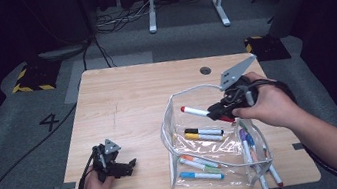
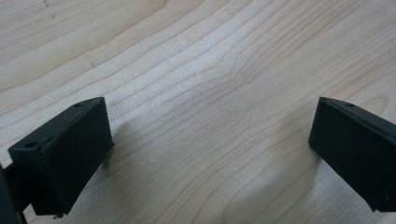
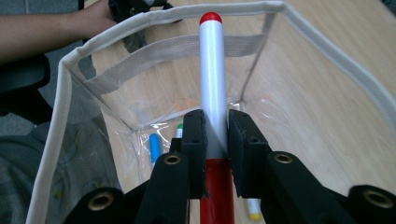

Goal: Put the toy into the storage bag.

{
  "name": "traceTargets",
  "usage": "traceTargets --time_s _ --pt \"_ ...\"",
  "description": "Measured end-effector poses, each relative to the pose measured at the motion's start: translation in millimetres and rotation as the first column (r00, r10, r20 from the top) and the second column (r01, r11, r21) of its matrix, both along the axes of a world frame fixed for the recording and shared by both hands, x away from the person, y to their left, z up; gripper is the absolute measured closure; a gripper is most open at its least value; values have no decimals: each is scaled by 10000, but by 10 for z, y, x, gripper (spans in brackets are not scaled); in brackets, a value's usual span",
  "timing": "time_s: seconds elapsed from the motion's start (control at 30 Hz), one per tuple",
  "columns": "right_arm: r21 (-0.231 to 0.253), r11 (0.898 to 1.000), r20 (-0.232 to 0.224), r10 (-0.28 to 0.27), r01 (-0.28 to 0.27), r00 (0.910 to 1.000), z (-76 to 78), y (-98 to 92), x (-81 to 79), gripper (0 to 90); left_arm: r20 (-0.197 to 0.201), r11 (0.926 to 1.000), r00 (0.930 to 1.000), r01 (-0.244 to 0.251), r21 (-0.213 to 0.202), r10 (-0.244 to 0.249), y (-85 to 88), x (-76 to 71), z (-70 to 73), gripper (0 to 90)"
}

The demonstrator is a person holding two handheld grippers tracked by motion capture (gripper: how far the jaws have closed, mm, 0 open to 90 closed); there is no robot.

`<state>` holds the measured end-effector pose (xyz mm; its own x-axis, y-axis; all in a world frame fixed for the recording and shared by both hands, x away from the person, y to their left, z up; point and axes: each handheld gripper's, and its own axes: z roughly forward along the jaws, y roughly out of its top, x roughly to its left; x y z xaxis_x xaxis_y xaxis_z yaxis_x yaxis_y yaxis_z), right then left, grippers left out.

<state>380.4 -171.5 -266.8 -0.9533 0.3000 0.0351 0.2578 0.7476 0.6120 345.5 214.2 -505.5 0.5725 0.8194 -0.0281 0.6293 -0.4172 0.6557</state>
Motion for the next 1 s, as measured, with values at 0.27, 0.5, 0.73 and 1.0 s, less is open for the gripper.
traceTargets --time_s 0.27,0.5,0.73,1.0 --pt "-610 9951 -648 736 -776 9952 -323 426 72 776 -1 10000 10000 -4 6 4 0 0 0 0" --pt "-1588 9836 -1403 632 -855 9881 -635 502 132 776 -4 10000 10000 -4 9 4 1 0 0 0" --pt "-2574 9614 -1940 477 -978 9798 -931 556 192 776 0 10000 10000 -3 8 3 0 0 0 0" --pt "-3661 9224 -2179 438 -1232 9750 -1115 621 228 775 -3 10000 10000 -4 10 4 1 0 0 0"
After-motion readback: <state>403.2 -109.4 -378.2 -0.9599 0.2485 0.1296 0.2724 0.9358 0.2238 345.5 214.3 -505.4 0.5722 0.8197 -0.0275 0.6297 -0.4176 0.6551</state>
